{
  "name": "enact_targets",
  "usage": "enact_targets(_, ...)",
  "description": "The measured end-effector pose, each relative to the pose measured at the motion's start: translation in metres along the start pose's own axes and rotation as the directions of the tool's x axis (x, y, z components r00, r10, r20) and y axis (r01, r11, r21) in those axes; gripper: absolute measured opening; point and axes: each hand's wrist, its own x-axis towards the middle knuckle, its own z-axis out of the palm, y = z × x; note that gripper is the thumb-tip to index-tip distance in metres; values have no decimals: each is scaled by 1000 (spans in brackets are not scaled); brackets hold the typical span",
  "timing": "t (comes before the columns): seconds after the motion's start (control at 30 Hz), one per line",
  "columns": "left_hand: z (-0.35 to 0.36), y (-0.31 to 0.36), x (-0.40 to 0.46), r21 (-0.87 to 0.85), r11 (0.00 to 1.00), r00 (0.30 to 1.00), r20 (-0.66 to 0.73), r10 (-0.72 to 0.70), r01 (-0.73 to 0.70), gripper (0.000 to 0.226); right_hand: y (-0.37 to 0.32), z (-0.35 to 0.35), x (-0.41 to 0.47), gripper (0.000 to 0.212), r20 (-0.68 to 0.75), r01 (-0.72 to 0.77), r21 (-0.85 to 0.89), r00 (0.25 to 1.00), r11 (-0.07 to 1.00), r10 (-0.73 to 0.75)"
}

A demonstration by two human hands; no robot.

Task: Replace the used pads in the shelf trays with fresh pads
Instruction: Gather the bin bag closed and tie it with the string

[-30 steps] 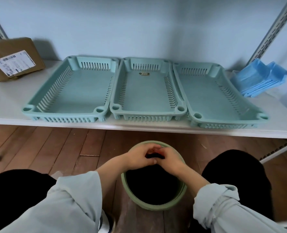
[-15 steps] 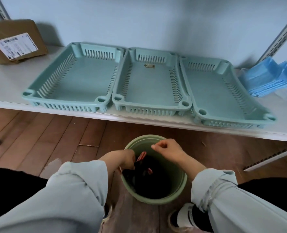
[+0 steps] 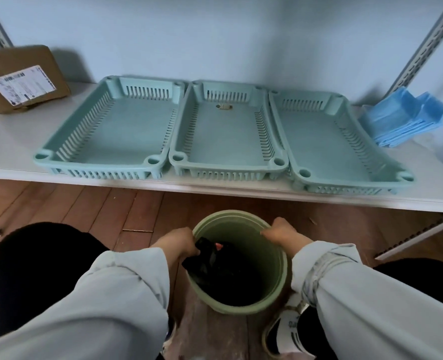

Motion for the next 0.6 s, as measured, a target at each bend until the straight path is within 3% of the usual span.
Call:
enact_targets(0.07,18,-9,8,-55,998,999,-5,40,-41,46,24,10,13,44,19,-128,40,992,991,128)
enact_targets(0.17,47,-22,20,-187,980,998,-6,60,-60,62,43,28,22,38,85,-204,129,977,971,194)
enact_targets(0.37,46,-47,38,-242,970,995,-93,-43,19,59,43,44,44,34,79,-200,124,978,972,191)
enact_targets(0.47,29,-50,46,-251,967,980,-179,-82,35,52,28,45,53,30,77,-190,177,981,966,178)
enact_targets(0.6,4,-42,62,-165,986,945,-319,-75,22,61,2,48,57,17,80,-215,307,977,927,200)
